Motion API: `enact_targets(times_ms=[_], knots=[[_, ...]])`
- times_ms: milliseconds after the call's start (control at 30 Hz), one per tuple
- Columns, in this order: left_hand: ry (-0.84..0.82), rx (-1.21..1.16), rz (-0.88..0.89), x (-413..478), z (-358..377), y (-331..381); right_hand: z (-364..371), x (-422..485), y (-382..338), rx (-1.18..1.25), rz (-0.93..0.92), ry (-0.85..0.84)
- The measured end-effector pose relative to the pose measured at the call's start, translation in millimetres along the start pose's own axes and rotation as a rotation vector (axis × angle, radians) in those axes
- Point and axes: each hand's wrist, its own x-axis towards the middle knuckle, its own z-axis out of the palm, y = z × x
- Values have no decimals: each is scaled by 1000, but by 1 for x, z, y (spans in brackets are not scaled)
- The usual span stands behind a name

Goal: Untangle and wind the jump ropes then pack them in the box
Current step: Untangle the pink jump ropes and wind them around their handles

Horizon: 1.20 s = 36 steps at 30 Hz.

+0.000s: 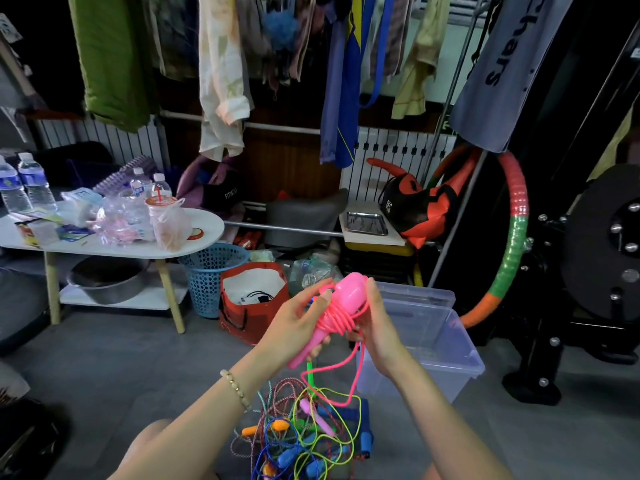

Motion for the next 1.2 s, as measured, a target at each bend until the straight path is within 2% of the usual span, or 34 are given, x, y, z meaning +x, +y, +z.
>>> enact_targets(times_ms=[100,233,333,433,533,600,667,800,933,1067,1200], knots=[[94,65,17,2,4,-4,4,-7,-4,-68,-24,33],[261,180,107,6,3,-6,5,-8,-7,-122,75,68],[398,285,107,12,-12,-12,-3,-9,-6,-430,12,-22],[407,473,100,11,-23,-13,-13,-10,-6,-730,-94,-132],[387,585,87,10,-27,-15,-19,-9,-16,-791,-106,-182],[318,751,49,10,-32,-16,-20,-8,-25,-686,-113,-213],[137,904,26,9,-35,-17,-20,-5,-36,-609,-138,-222],[-136,916,44,3,-31,-12,-27,7,-52,-492,-141,-241],[-238,1035,75,-2,-20,4,-18,14,-54,-498,-121,-375],[-278,959,160,-4,-11,14,-11,21,-54,-487,-108,-425],[-365,635,116,-6,-23,13,-18,21,-51,-400,-47,-418]])
